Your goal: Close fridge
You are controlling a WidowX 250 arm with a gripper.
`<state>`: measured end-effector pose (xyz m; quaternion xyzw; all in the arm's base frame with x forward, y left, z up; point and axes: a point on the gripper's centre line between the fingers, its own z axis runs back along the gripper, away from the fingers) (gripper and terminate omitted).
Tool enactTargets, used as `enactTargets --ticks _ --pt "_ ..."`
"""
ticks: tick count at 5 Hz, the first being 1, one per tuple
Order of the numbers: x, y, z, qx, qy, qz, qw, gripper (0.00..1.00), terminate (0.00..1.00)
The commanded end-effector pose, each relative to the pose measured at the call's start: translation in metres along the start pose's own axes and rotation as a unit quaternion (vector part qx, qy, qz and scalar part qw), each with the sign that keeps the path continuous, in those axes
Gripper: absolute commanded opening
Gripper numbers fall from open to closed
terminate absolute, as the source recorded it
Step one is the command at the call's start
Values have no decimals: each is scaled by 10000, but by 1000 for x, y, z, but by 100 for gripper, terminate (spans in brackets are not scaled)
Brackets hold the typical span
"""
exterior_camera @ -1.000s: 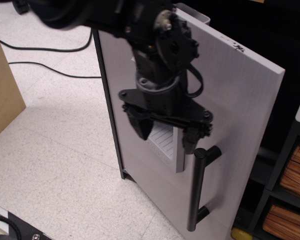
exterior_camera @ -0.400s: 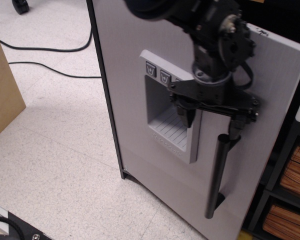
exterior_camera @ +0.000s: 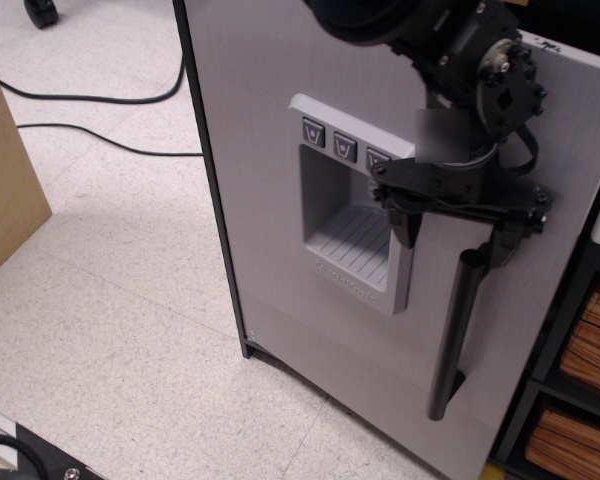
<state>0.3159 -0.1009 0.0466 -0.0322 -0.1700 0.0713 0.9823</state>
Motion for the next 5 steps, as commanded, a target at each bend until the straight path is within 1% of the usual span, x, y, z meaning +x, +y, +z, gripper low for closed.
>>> enactTargets --ticks 1,4,5 --pt "35 -13 11 -268 -447 30 9986 100 0" --pt "50 -14 2 -306 -603 236 9974 100 0" --pt "54 -14 -1 -331 -645 278 9970 100 100"
